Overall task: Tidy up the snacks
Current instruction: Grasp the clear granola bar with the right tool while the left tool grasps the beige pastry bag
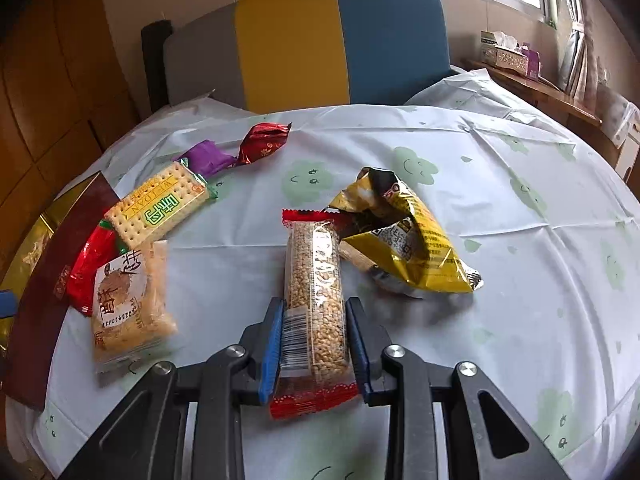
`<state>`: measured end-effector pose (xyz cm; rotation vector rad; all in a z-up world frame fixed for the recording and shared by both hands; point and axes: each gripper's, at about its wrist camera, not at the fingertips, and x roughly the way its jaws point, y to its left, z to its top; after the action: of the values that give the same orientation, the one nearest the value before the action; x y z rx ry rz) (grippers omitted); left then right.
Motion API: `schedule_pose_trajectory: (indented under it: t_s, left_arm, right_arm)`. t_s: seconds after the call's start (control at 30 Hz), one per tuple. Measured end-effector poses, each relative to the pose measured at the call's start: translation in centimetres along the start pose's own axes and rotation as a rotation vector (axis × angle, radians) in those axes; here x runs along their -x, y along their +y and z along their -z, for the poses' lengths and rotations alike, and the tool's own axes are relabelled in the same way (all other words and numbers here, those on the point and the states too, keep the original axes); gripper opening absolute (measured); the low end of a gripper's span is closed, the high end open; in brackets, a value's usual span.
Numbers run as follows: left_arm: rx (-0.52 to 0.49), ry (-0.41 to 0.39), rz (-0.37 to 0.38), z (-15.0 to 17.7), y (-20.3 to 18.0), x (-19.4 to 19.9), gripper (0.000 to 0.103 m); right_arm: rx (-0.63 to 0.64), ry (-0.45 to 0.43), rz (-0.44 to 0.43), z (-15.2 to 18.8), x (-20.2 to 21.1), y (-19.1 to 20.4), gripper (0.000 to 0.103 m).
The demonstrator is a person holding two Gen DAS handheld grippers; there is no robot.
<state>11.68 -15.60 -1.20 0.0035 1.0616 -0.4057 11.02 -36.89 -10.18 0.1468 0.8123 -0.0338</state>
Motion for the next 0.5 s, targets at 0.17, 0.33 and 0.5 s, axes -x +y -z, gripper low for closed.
schedule_pose_trajectory:
  t_s: [0.17,0.33,0.5]
  left_arm:
    - [0.04,0.044,-0.013,-1.8,-0.4,-3.2,0.095]
    - [0.096,0.09,-0.035,-3.0,0.1,-6.1,0.088]
    - [0.066,0.094,-0.026,-2.8,-0.5,-8.1,0.076]
  right_arm:
    - [-0.009,-0.013,-0.008,0.2,0.0,-0.1,0.031]
    - [-0.011,-0.021,-0.008,0.3,0.0,-0.1,0.031]
    - [-0.019,-0.024,-0.015,0.4,0.0,-0.2,0.031]
